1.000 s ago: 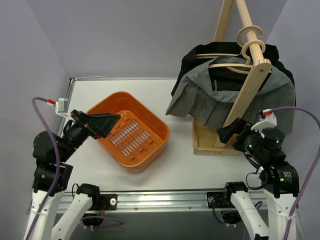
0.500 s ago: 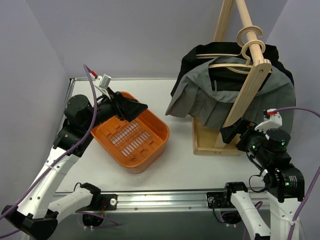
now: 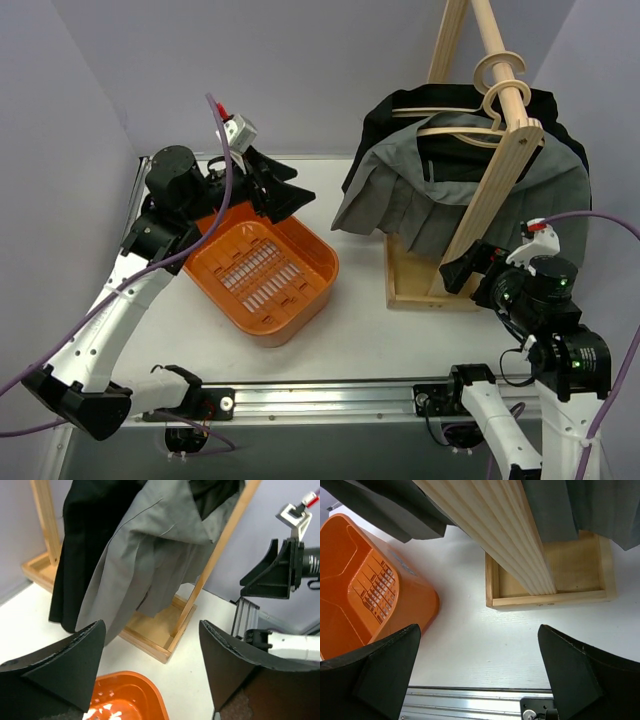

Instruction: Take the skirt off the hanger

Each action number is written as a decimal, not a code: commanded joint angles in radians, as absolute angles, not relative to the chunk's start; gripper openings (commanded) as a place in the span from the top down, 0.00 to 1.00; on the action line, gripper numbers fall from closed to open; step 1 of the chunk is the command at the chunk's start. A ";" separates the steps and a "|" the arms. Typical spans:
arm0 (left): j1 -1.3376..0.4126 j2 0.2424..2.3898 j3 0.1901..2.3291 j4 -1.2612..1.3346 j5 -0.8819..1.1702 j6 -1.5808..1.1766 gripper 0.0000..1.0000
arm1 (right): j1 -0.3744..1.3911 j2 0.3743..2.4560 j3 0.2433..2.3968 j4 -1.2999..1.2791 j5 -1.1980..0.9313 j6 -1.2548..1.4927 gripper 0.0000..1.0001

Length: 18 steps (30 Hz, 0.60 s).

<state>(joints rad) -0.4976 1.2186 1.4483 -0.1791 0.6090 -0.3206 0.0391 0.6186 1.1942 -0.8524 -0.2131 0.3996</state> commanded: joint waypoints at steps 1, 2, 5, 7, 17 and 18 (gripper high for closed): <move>-0.505 1.230 1.537 -0.144 0.727 -0.170 0.15 | 0.038 0.641 1.274 -0.899 -0.196 0.379 0.00; -0.505 1.233 1.543 -0.131 0.735 -0.166 0.14 | 0.038 0.643 1.285 -0.911 -0.190 0.379 0.00; -0.503 1.273 1.601 -0.104 0.846 -0.124 0.14 | 0.040 0.653 1.319 -0.936 -0.172 0.382 0.00; -0.503 1.324 1.665 -0.112 0.922 -0.104 0.14 | 0.038 0.663 1.334 -0.949 -0.170 0.388 0.00; -0.483 1.500 1.789 0.055 1.213 -0.116 0.24 | 0.040 0.666 1.427 -1.002 -0.156 0.436 0.00; -0.476 1.523 1.790 0.086 1.224 -0.147 0.25 | 0.038 0.667 1.433 -1.006 -0.152 0.439 0.00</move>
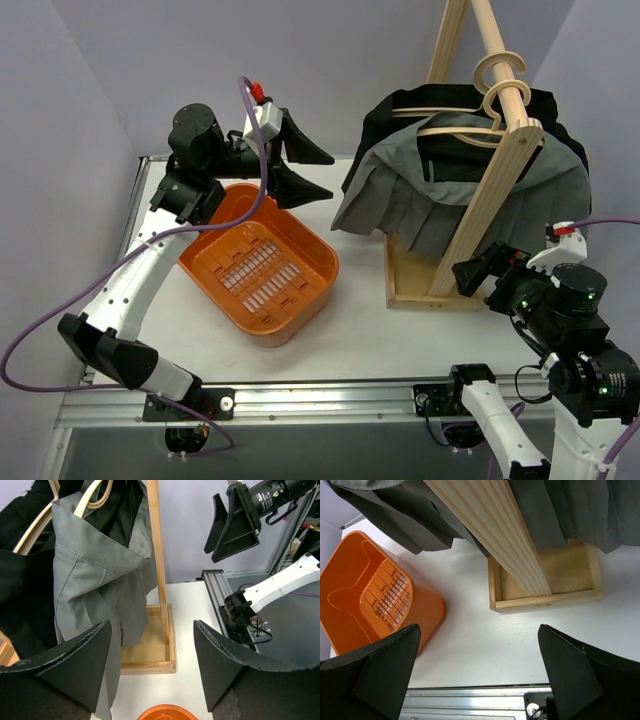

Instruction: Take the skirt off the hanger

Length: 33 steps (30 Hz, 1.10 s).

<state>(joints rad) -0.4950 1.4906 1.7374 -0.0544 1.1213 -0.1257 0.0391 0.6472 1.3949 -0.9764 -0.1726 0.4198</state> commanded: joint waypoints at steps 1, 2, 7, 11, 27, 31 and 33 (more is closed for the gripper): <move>-0.471 1.534 1.790 0.121 1.239 -0.173 0.25 | 0.040 0.667 1.446 -1.017 -0.147 0.443 0.00; -0.466 1.545 1.787 0.211 1.250 -0.202 0.25 | 0.040 0.670 1.454 -1.022 -0.146 0.448 0.00; -0.445 1.630 1.773 0.529 1.281 -0.477 0.28 | 0.037 0.663 1.489 -1.037 -0.144 0.477 0.00; -0.448 1.730 1.818 0.730 1.253 -0.641 0.30 | 0.037 0.660 1.482 -1.037 -0.149 0.489 0.00; -0.550 1.856 1.975 0.393 1.045 -0.367 0.39 | 0.034 0.673 1.500 -1.015 -0.138 0.486 0.00; -0.575 1.870 1.982 0.365 1.032 -0.330 0.38 | 0.034 0.690 1.552 -1.045 -0.135 0.472 0.00; -0.577 1.870 1.976 0.362 1.019 -0.322 0.36 | 0.034 0.698 1.569 -1.060 -0.133 0.466 0.00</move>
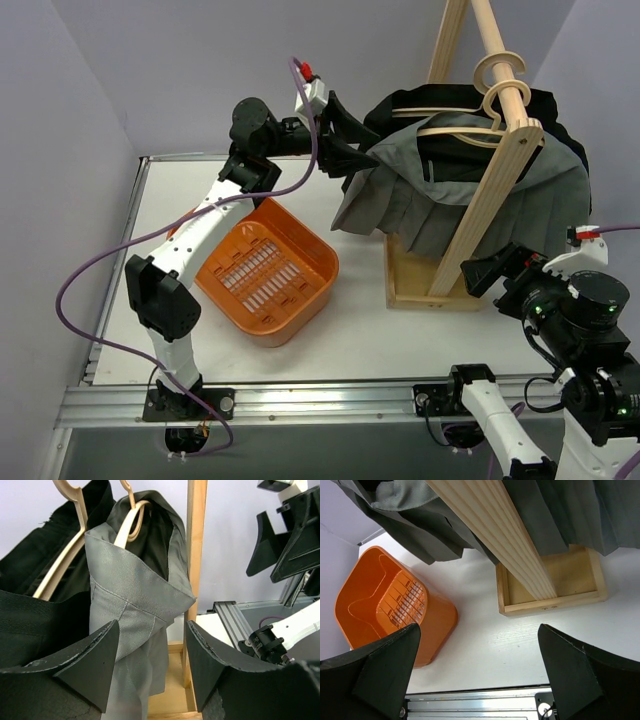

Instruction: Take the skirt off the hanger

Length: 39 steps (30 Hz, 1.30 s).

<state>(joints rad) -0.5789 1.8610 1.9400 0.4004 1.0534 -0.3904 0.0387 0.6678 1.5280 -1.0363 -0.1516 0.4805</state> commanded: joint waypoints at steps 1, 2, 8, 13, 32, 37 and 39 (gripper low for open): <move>-0.578 1.870 1.971 0.362 1.016 -0.319 0.35 | 0.034 0.698 1.575 -1.066 -0.135 0.465 0.00; -0.580 1.867 1.967 0.359 1.006 -0.318 0.35 | 0.034 0.698 1.585 -1.068 -0.133 0.462 0.00; -0.601 1.859 1.933 0.362 1.002 -0.262 0.26 | 0.035 0.677 1.563 -1.054 -0.135 0.460 0.00; -0.617 1.925 1.985 0.324 1.012 -0.244 0.23 | 0.034 0.673 1.542 -1.028 -0.135 0.463 0.00; -0.675 1.973 2.072 0.268 0.954 -0.164 0.18 | 0.037 0.680 1.594 -1.088 -0.101 0.433 0.00; -0.684 2.023 2.173 0.143 0.988 -0.135 0.21 | 0.035 0.670 1.580 -1.083 -0.101 0.437 0.00; -0.696 2.025 2.189 0.120 0.989 -0.121 0.24 | 0.035 0.669 1.580 -1.080 -0.103 0.439 0.00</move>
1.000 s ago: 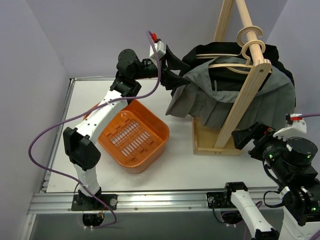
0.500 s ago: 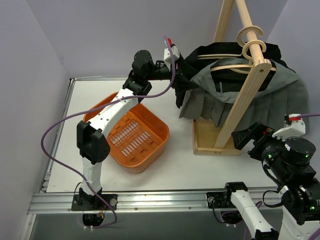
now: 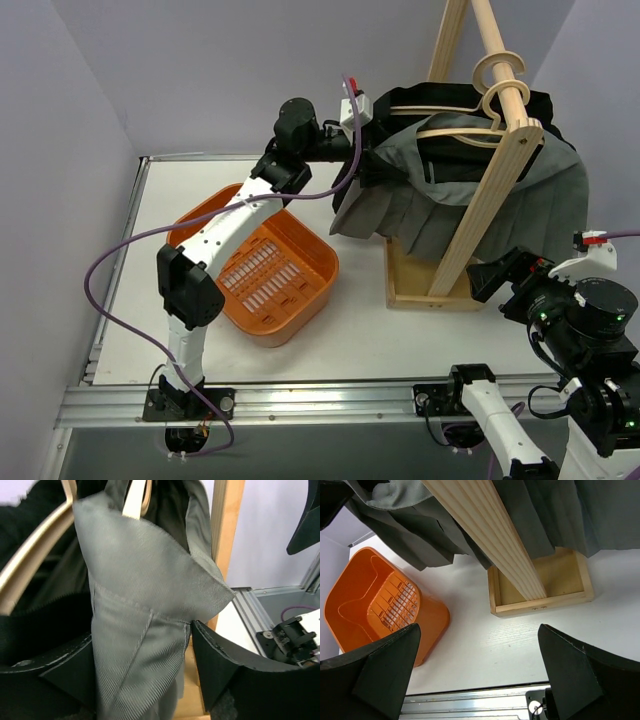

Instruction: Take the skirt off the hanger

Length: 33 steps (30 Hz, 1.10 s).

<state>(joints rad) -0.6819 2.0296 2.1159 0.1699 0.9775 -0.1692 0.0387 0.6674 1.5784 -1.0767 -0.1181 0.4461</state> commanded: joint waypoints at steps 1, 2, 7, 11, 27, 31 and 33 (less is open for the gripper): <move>-0.701 2.026 2.191 0.111 0.988 -0.103 0.28 | 0.035 0.669 1.582 -1.078 -0.101 0.439 0.00; -0.712 2.028 2.201 0.098 0.986 -0.092 0.32 | 0.037 0.669 1.583 -1.080 -0.101 0.439 0.00; -0.735 2.033 2.218 0.054 0.985 -0.075 0.44 | 0.038 0.667 1.588 -1.086 -0.095 0.440 0.00; -0.752 2.034 2.215 0.026 0.983 -0.055 0.59 | 0.038 0.666 1.591 -1.092 -0.091 0.440 0.00; -0.785 2.059 2.290 -0.321 0.900 0.092 0.98 | 0.038 0.667 1.559 -1.088 -0.077 0.446 0.00; -0.793 2.036 2.270 -0.292 0.885 0.054 0.98 | 0.040 0.660 1.539 -1.075 -0.080 0.440 0.00; -0.795 2.019 2.247 -0.250 0.887 0.034 0.98 | 0.040 0.661 1.534 -1.077 -0.074 0.434 0.00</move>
<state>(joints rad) -0.7868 2.0541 2.2627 -0.2367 0.8833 0.0433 0.0391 0.6647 1.5478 -1.0889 -0.0925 0.4461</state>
